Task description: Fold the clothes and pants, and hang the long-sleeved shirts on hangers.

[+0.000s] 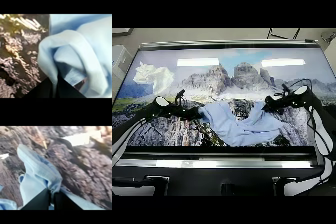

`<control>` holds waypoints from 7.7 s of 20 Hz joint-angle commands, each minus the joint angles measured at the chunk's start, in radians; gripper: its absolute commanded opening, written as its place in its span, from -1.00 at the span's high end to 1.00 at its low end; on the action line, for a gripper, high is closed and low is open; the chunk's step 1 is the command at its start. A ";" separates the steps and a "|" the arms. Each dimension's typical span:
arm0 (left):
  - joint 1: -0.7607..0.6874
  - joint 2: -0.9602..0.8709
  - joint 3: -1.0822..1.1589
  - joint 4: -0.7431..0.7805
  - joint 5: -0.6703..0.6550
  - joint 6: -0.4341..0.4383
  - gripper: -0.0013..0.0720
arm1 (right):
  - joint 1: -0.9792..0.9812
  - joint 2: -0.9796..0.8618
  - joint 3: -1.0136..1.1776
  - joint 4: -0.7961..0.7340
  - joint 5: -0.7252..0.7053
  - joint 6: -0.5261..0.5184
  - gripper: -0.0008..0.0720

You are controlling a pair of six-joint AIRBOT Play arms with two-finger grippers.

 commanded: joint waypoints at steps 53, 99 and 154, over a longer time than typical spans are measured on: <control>0.223 0.978 -0.599 0.119 0.072 -0.083 0.89 | -0.199 0.392 -0.657 0.055 -0.104 -0.078 -0.37; 0.419 0.125 0.087 0.289 -0.315 -0.049 -0.91 | -0.198 -0.098 0.534 0.028 0.311 0.163 -0.71; 0.553 0.956 0.970 0.267 -0.072 -0.012 0.90 | -0.127 1.023 0.797 -0.490 0.016 0.012 0.84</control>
